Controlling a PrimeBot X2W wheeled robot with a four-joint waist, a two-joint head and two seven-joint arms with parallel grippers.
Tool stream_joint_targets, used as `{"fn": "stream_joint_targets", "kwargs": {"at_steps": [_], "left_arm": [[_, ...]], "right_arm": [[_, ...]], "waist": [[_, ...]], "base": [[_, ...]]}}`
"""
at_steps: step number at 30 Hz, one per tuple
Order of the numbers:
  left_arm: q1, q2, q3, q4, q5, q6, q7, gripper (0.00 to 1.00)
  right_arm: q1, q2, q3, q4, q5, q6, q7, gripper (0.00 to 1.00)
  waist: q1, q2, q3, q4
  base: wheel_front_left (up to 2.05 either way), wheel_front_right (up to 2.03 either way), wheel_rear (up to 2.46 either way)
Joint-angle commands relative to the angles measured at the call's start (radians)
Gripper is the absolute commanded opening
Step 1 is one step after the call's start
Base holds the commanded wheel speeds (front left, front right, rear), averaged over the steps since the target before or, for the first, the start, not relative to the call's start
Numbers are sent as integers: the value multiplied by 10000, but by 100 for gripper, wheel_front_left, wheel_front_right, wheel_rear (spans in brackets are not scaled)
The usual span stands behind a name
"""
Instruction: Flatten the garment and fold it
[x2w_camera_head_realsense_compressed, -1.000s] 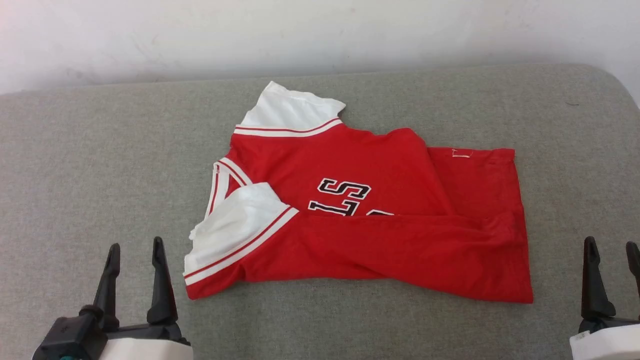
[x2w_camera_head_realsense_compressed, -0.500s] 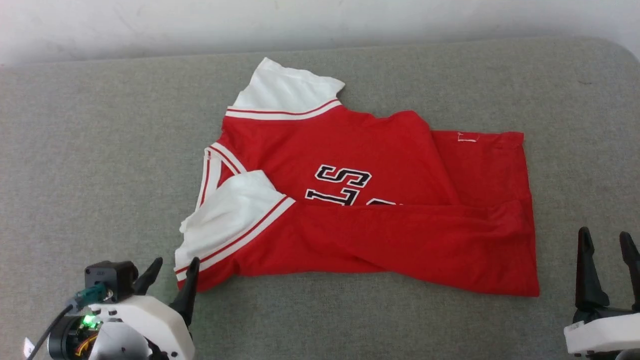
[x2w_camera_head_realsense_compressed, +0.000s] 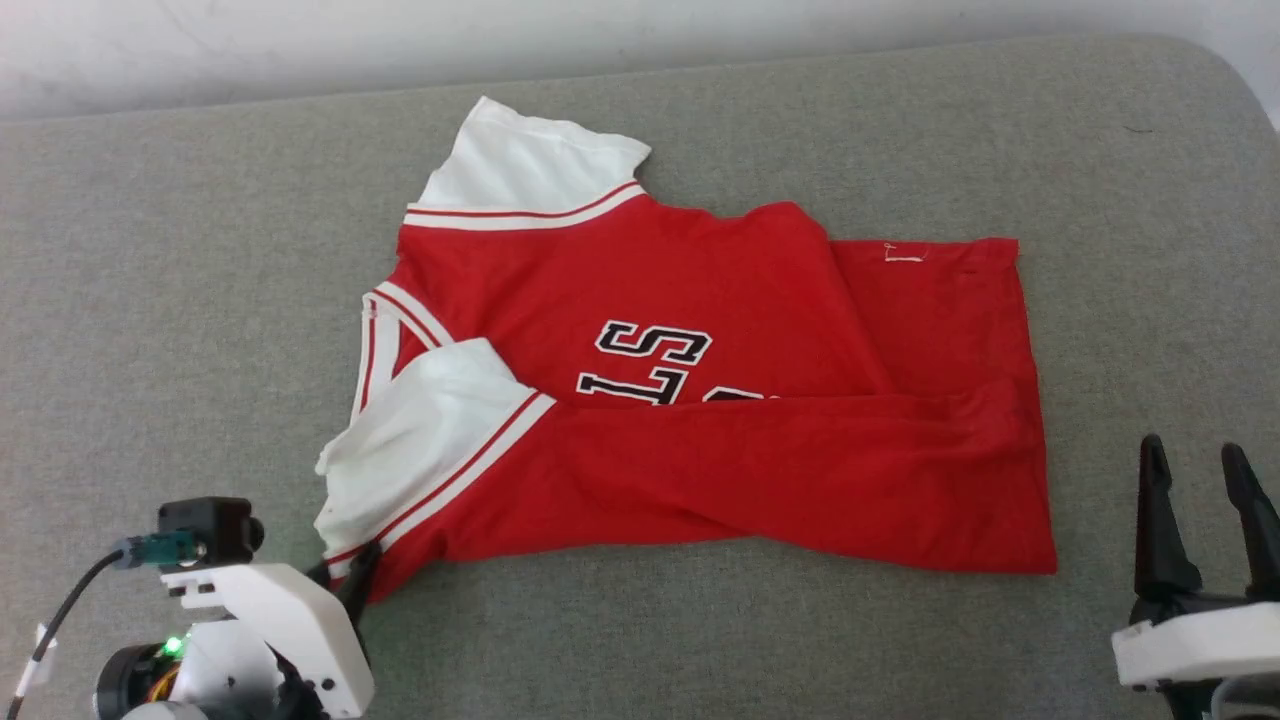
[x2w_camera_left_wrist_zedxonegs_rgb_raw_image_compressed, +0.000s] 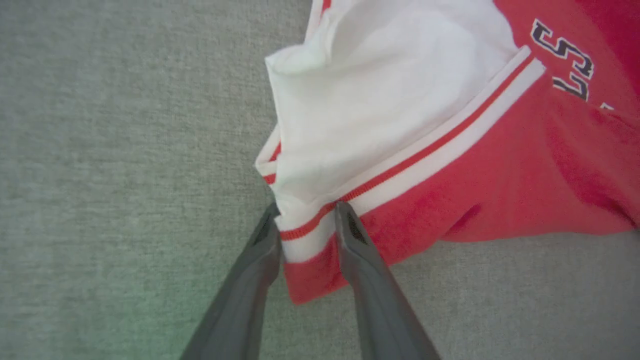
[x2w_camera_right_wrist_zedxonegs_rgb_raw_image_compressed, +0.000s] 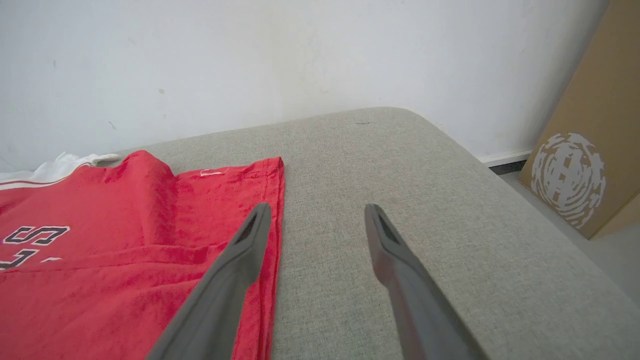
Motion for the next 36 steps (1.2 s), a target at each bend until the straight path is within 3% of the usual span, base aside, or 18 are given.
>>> {"fn": "stream_joint_targets", "kwargs": {"at_steps": [1, 9, 17, 29, 30, 31, 32, 36], "left_arm": [[112, -147, -184, 254, -3, 51, 104, 0], [284, -161, 59, -87, 78, 58, -610, 0], [358, -272, -92, -354, 162, 62, -843, 0], [-46, -402, -420, -136, 154, -263, -1151, 0], [-90, -407, -433, -116, 151, -272, -1157, 0], [-131, -414, -448, -93, 145, -283, -1163, 0], [-166, -418, -463, -68, 142, -295, -1168, 0], [-217, -400, -433, 0, 55, -321, -1161, 0]], "right_arm": [[-278, 22, 85, -51, -121, -7, 49, 100], [-844, 22, 404, -683, -400, -7, 1704, 100], [-352, 22, 522, -317, 331, -7, 5976, 100], [-87, 22, 546, 542, 651, -7, 6354, 100], [-154, 22, 488, 672, 729, -7, 6325, 48], [-219, 22, 453, 790, 758, -7, 6290, 34], [-277, 22, 459, 889, 742, -7, 6265, 0], [-533, 22, 434, 1021, 845, -7, 6084, 0]], "waist": [[0, 0, 2, -52], [0, 0, -234, 14], [0, 0, -169, 257], [0, 0, 17, 553], [0, 0, 24, 571], [0, 0, 29, 592], [0, 0, 33, 610], [0, 0, 43, 604]], "base": [[0, 0, 0], [0, 0, 0], [0, 0, 0], [0, 0, 0], [0, 0, 0], [0, 0, 0], [0, 0, 0], [0, 0, 0]]}}
